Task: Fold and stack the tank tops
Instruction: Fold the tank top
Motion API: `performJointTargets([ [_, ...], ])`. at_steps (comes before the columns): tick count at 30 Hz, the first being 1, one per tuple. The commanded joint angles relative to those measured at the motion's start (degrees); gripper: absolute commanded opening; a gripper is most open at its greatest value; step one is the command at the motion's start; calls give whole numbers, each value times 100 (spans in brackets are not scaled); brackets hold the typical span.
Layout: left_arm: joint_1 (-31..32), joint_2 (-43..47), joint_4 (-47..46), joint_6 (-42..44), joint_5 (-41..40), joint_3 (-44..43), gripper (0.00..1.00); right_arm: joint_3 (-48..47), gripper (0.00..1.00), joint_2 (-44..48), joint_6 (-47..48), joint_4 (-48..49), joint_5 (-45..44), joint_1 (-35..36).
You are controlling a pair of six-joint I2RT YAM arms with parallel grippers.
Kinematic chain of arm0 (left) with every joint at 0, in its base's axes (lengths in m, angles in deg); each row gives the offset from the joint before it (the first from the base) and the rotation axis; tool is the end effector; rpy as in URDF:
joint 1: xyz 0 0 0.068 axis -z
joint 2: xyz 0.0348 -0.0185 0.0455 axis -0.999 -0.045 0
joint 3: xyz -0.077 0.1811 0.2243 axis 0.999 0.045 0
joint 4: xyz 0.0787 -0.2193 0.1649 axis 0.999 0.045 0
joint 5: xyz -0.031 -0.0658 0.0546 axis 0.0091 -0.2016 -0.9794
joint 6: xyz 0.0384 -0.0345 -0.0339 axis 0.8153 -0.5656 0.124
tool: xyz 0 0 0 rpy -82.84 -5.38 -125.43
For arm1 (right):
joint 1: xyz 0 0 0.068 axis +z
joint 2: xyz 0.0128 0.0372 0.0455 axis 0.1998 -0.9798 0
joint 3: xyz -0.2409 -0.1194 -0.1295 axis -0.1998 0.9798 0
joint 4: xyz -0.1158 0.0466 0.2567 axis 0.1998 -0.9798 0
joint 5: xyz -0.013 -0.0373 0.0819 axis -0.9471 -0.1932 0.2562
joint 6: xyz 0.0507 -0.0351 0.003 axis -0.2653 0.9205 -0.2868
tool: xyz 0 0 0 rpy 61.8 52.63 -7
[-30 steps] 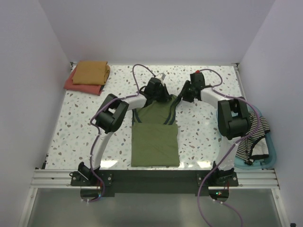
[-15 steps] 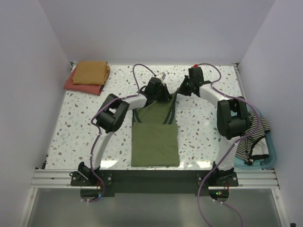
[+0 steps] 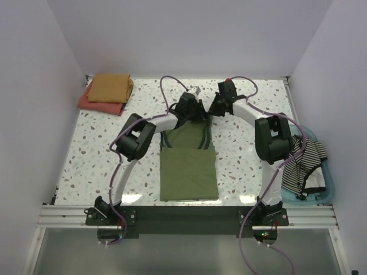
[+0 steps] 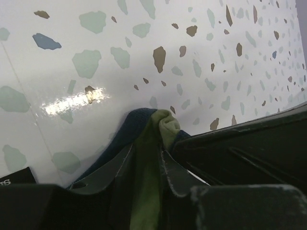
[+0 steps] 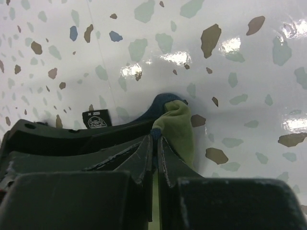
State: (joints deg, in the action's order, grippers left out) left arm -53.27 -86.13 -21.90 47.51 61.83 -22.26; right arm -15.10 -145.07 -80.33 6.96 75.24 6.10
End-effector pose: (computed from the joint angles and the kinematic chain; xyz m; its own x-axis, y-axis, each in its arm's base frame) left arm 0.4764 -0.3327 0.1248 -0.7475 -0.2372 -0.6204 0.2651 0.7499 -0.6061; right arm 0.4793 0.1543 0.1940 -0.7544 0.4312 -0.4949 0.1983 0.8685 0.4543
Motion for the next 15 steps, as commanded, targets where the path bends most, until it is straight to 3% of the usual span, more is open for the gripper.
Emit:
performJointTargets([
  [1, -84, 495, -226, 141, -139, -18, 31, -182, 0, 55, 68, -65, -145, 4],
  [15, -558, 1479, -603, -184, -666, 843, 35, -541, 0, -252, 121, -206, -233, 214],
])
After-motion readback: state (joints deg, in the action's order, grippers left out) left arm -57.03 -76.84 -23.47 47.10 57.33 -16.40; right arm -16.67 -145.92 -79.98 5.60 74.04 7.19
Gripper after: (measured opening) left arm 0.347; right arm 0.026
